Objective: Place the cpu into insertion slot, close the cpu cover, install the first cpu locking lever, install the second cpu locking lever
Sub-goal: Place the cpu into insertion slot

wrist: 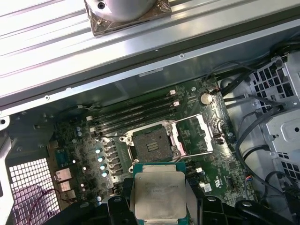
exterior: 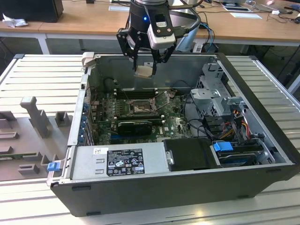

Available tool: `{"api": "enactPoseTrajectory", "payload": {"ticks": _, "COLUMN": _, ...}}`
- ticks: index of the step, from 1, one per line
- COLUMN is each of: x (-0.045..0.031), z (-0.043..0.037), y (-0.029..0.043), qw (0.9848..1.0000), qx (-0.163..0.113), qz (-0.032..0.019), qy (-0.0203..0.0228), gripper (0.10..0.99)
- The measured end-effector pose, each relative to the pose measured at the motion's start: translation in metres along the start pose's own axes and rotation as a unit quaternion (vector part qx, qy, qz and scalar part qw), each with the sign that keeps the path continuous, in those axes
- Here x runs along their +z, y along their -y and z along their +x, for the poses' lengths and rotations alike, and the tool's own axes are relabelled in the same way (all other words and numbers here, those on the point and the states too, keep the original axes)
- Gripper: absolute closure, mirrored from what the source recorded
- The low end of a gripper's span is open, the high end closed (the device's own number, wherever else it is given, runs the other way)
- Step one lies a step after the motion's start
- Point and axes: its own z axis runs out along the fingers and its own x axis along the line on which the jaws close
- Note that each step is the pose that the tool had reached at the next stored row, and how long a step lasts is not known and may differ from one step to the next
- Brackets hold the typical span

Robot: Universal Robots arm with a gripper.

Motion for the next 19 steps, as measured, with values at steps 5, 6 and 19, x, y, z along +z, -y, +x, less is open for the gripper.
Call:
{"api": "enactPoseTrajectory", "payload": {"ticks": 5, "x": 0.0000, "z": 0.0000, "y": 0.0000, "qw": 1.0000, "qx": 0.005, "qz": -0.0001, "qy": 0.0004, "gripper": 0.557}}
{"api": "enactPoseTrajectory", "payload": {"ticks": 6, "x": 0.0000, "z": 0.0000, "y": 0.0000, "qw": 1.0000, "qx": 0.009, "qz": -0.0002, "qy": 0.0008, "gripper": 0.557}}
{"api": "enactPoseTrajectory", "payload": {"ticks": 19, "x": 0.0003, "z": 0.0000, "y": 0.0000, "qw": 0.9987, "qx": 0.052, "qz": -0.0010, "qy": 0.0046, "gripper": 0.557}}
